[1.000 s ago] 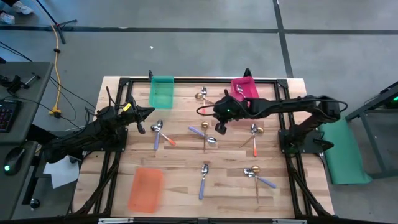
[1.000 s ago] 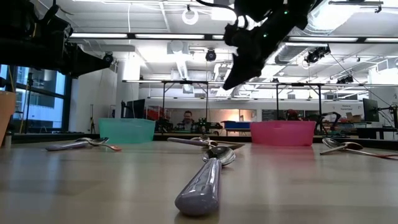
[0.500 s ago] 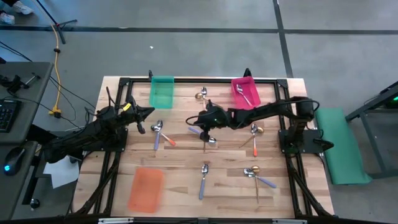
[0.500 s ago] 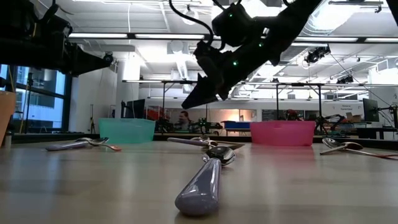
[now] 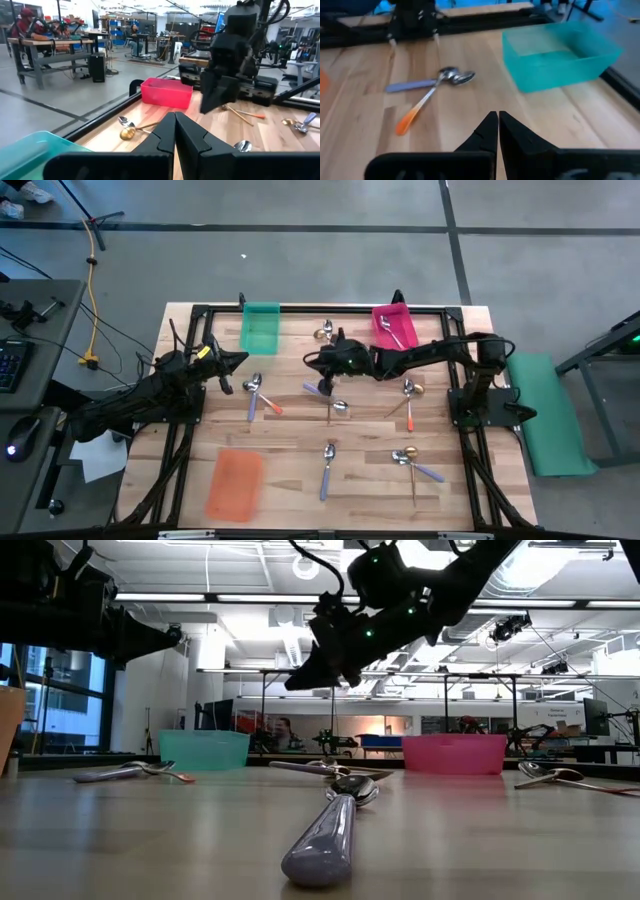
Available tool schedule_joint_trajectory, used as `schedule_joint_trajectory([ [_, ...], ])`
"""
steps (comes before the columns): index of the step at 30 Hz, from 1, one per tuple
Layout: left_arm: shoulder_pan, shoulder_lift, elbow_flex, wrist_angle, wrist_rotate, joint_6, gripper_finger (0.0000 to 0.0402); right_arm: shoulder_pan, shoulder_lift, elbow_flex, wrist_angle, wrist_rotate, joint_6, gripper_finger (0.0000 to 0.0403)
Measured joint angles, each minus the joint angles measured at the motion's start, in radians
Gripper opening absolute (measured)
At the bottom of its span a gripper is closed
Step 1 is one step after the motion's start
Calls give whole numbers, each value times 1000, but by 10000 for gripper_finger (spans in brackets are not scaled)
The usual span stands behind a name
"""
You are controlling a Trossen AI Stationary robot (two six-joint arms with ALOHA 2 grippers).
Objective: Sort silverware by color (type)
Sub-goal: Put the gold spoon into the orange bin
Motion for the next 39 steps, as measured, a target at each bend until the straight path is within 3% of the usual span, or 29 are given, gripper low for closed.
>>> schedule_joint_trajectory([
  [15, 0, 0, 0, 1, 0, 3, 0, -144, -6, 0, -18, -92, -33, 0],
  [24, 0, 0, 0, 16, -10, 17, 0, -255, -7, 0, -257, -83, -30, 0],
  [28, 0, 0, 0, 17, -26, 25, 0, -294, -7, 40, -347, -31, -33, 4],
  [32, 0, 0, 0, 17, -27, 49, 0, -319, -2, 88, -458, 22, -33, 34],
  [39, 0, 2, 0, 8, -27, 63, 0, -347, 20, 96, -495, -52, -33, 114],
])
